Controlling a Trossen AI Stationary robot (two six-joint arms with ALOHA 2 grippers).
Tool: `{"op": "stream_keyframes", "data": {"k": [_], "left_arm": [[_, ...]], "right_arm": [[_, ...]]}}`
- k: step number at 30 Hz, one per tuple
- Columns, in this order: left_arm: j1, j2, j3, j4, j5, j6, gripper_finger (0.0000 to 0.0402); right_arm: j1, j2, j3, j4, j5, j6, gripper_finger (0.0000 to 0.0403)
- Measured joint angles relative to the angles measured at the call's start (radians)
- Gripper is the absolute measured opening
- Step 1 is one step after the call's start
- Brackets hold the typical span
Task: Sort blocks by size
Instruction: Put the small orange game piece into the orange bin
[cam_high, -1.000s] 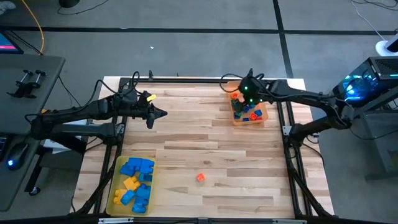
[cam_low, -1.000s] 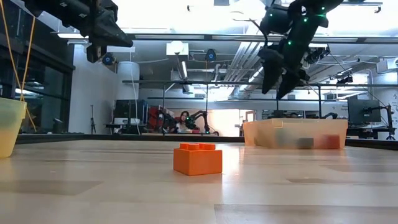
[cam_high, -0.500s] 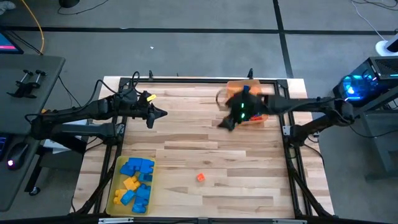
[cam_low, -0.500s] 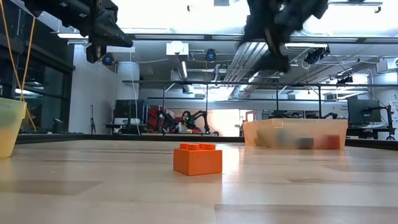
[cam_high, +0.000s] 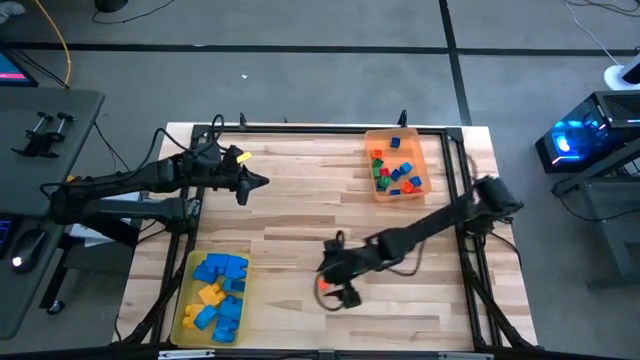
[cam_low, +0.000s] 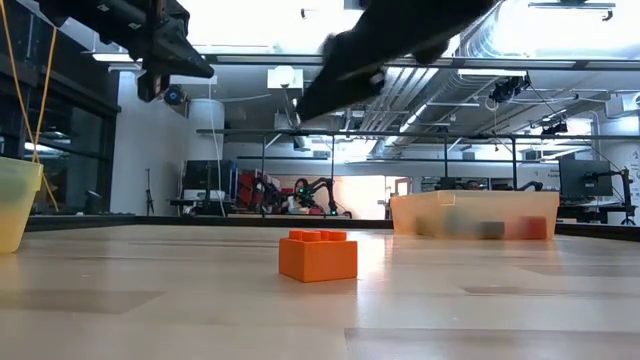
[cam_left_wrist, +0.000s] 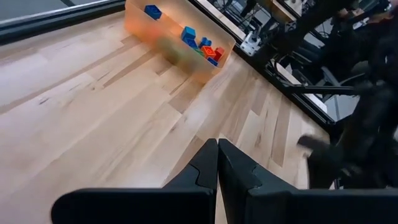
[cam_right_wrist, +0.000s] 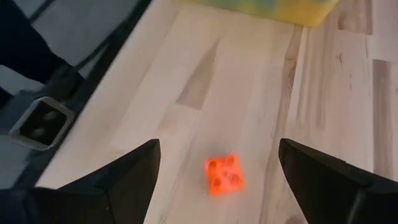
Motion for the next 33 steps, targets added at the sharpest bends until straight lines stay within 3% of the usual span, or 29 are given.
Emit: {"op": "stream_keyframes", "data": {"k": [10,19,29,33], "left_arm": [[0.000,0.000,0.000,-0.015,0.001,-0.046,0.0000],[-0.018,0.000,0.000,-0.051,0.011,-0.038,0.0000],[-0.023,0.000,0.000,-0.053,0.011,-0.028,0.0000],[-0.023,0.000,0.000,-0.056,0.011,-0.028,0.0000]], "right_arm": [[-0.033,0.261,0.205,-0.146,-0.068,-0.056,0.0323],[-0.034,0.273,0.193,-0.271,-0.012,-0.123,0.0323],[-0.031,0.299,0.193,-0.198,-0.024,-0.269,0.0320],[-0.030,0.320,0.195,-0.187,-0.036,-0.261,0.0292]]}}
